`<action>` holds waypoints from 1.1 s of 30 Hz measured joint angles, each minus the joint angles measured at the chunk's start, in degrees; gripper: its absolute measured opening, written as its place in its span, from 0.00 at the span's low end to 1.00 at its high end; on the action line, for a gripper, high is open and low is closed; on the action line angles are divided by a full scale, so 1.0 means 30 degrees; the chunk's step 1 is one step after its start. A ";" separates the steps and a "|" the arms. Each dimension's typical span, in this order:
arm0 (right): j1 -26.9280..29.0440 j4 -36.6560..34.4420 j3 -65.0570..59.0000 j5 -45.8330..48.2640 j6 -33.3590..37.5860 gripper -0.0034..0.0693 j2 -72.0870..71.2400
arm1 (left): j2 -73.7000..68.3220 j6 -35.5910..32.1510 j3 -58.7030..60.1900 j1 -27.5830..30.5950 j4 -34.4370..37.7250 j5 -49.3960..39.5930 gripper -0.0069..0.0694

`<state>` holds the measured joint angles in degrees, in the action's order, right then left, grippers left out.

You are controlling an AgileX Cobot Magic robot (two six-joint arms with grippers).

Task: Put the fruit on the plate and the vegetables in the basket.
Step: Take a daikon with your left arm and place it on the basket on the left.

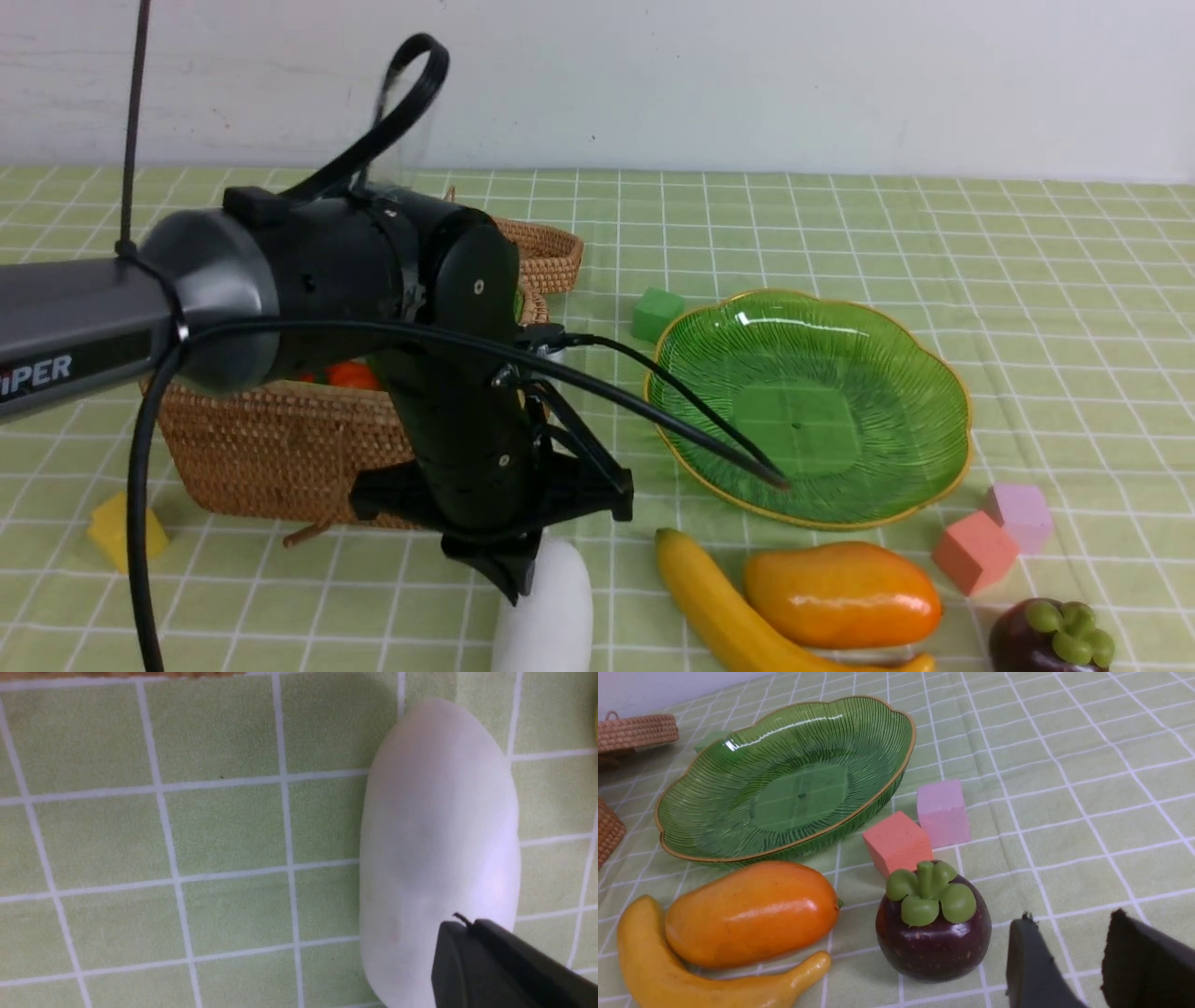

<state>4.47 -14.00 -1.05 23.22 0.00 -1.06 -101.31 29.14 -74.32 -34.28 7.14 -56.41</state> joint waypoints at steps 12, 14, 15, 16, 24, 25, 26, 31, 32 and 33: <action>0.0000 0.0000 0.0000 0.0000 0.0000 0.38 0.0000 | 0.0000 0.0277 0.0000 -0.0076 -0.0991 0.0140 0.41; 0.0000 0.0000 0.0000 0.0000 0.0000 0.38 0.0000 | 0.0000 0.0277 0.0000 -0.0077 -0.1472 0.0331 0.56; 0.0000 0.0000 0.0000 0.0000 0.0000 0.38 0.0000 | 0.0000 0.0277 0.0000 -0.0077 -0.1624 0.0517 0.64; 0.0000 0.0000 0.0000 0.0000 0.0000 0.38 0.0000 | 0.0000 0.0277 0.0000 -0.0077 -0.1704 0.0755 0.73; 0.0000 0.0000 0.0000 0.0000 0.0000 0.38 0.0000 | -0.1060 -0.0193 0.0000 -0.0077 0.0067 0.2239 0.94; 0.0000 0.0000 0.0000 0.0000 0.0000 0.38 0.0000 | -0.1555 -0.0475 0.0000 -0.0077 0.0455 0.2058 0.93; 0.0000 0.0000 0.0000 0.0000 0.0000 0.38 0.0000 | -0.1807 -0.0619 0.0000 -0.0077 0.0594 0.1968 0.91; 0.0000 0.0000 0.0000 0.0000 0.0000 0.38 0.0000 | -0.2969 -0.0929 -0.0274 -0.0123 0.0529 0.1216 0.77; 0.0000 0.0000 0.0000 0.0000 0.0000 0.38 0.0000 | -0.3047 -0.0929 -0.0314 -0.0123 0.0462 0.1113 0.74; 0.0000 0.0000 0.0000 0.0000 0.0000 0.38 0.0000 | -0.3071 -0.0929 -0.0337 -0.0123 0.0439 0.1010 0.72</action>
<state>4.47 -14.00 -1.05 23.22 0.00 -1.06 -110.52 26.35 -75.33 -34.65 8.46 -53.38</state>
